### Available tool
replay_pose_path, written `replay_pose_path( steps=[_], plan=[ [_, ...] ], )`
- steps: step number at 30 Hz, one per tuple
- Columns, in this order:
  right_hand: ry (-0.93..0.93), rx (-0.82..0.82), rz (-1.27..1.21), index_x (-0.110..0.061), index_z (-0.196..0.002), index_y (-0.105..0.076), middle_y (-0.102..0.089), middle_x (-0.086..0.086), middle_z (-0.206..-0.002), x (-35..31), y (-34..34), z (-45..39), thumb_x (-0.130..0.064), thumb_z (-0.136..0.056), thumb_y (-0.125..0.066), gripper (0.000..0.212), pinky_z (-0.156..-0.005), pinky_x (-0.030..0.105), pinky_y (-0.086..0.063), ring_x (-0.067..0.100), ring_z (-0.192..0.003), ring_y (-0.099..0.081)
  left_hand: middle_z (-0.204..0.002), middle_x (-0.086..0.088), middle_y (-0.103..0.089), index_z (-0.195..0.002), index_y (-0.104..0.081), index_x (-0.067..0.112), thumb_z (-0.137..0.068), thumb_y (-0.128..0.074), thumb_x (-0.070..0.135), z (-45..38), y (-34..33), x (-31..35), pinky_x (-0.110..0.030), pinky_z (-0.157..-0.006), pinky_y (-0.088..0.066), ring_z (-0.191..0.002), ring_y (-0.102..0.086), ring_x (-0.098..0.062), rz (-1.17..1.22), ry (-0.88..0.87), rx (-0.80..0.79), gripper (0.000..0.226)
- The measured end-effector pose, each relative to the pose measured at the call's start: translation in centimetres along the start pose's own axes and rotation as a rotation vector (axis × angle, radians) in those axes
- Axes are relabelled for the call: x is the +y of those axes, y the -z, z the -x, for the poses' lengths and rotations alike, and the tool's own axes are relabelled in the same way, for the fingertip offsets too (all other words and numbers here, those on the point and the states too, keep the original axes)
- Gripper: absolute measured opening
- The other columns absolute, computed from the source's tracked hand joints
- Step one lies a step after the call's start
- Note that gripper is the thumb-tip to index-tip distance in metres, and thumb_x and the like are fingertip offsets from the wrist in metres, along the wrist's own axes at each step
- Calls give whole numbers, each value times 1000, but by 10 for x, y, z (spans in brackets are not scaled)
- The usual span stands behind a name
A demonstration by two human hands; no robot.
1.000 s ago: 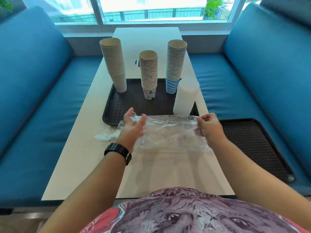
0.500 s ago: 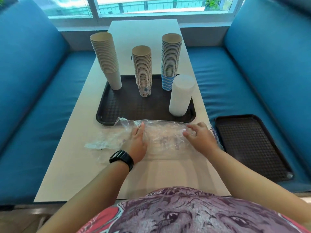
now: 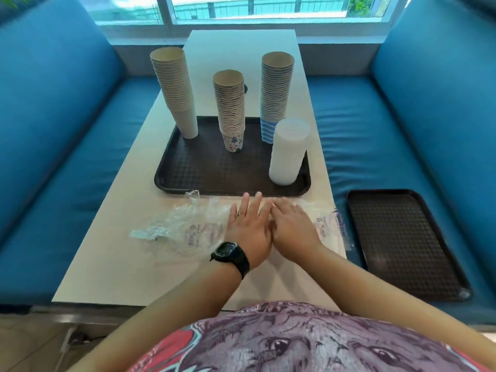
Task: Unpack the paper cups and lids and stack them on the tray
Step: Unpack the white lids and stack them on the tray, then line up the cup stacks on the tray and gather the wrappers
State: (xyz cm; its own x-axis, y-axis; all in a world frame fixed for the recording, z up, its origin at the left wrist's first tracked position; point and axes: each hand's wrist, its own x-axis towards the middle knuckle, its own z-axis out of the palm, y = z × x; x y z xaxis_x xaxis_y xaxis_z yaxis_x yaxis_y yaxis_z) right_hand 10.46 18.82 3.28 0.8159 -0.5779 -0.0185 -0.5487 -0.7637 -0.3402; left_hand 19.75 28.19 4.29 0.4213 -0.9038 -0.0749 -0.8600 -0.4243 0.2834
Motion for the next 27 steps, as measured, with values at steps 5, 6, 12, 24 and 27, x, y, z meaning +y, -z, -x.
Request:
replay_pose_path(
  steps=[5,6,12,24,27],
  plan=[
    [-66,-162,155,-21,-156,-2,10,1,-163,35,-18,18,-53,-100,-17,65,-120,40,11,19,-148,17,-163,5,21,-156,8,36,-104,-19,44,9,-33,-14,-47,-120,15,-149,23,-22,-113,107,-152,59],
    [-61,-169,170,-23,-155,1,14,1,-162,37,-19,20,-57,-98,-12,68,-119,40,13,20,-147,20,-163,5,22,-155,9,37,-103,-19,45,11,-35,-15,-48,-120,15,-149,23,-22,-115,124,-147,60],
    [-53,-184,185,-32,-154,6,22,-2,-160,47,-23,22,-69,-88,-4,76,-117,48,16,22,-145,26,-163,7,23,-155,8,40,-102,-20,49,13,-39,-15,-49,-119,17,-149,24,-21,-115,166,-124,61],
    [-69,-162,184,-35,-154,7,25,-2,-159,53,-22,25,-76,-88,-10,79,-118,48,14,20,-144,28,-163,10,19,-155,6,43,-95,-16,69,23,-21,-64,-57,-114,22,-149,22,-23,-97,316,-121,69],
    [-85,-171,191,-35,-154,1,19,-2,-161,52,-20,25,-76,-86,-11,81,-119,47,12,20,-147,22,-164,8,16,-155,5,41,-97,-15,65,26,-13,-73,-56,-115,21,-150,21,-23,-96,295,-148,67]
  ],
)
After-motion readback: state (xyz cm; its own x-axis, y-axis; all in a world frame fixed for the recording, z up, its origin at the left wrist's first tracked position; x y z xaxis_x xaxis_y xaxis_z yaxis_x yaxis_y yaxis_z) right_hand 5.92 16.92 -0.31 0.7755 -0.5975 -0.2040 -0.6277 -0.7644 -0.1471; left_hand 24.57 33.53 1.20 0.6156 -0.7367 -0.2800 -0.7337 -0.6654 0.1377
